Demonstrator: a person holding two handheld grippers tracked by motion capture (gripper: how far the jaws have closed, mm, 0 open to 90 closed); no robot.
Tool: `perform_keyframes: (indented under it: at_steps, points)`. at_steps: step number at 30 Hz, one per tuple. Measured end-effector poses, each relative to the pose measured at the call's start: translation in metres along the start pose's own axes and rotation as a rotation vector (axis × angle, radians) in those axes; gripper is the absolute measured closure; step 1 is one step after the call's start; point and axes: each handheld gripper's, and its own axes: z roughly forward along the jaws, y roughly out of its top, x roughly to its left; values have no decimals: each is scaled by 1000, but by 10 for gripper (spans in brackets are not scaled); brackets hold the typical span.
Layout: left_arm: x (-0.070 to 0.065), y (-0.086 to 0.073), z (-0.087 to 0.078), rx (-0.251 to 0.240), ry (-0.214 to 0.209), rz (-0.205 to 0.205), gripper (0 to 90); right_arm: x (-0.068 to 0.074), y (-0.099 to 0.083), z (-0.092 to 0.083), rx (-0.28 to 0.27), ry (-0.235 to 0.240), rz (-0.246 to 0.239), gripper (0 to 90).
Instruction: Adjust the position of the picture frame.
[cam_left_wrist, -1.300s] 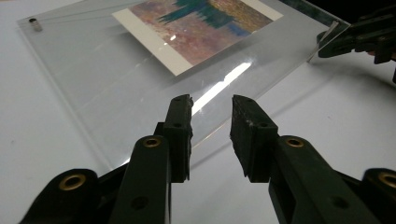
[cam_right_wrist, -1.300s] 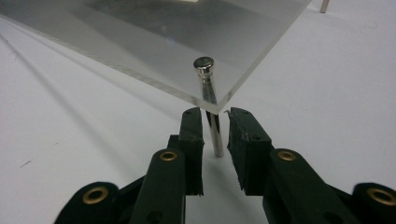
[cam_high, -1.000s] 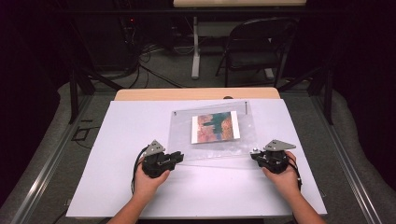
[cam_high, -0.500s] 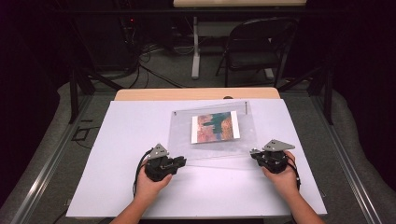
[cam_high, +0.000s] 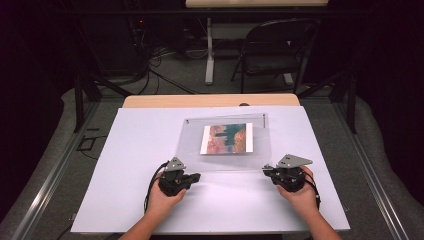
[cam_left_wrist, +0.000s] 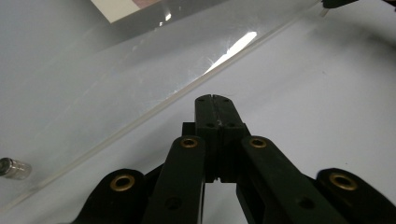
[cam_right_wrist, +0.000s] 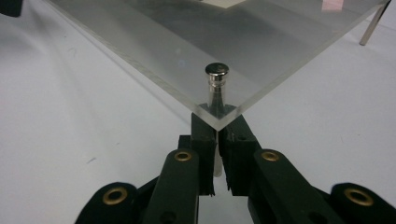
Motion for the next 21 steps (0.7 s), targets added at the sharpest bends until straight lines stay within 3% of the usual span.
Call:
perform_keyframes:
  at_steps: [7,14,21]
  points:
    - [6,0,2,23,30,-20,900,7,2,-3,-15,25,1,847]
    - [10,1,1,18,42,-33,900,15,7,-7,-35,57,0,852]
    - [18,3,-4,-2,54,-73,900,23,8,-8,-39,85,4,853]
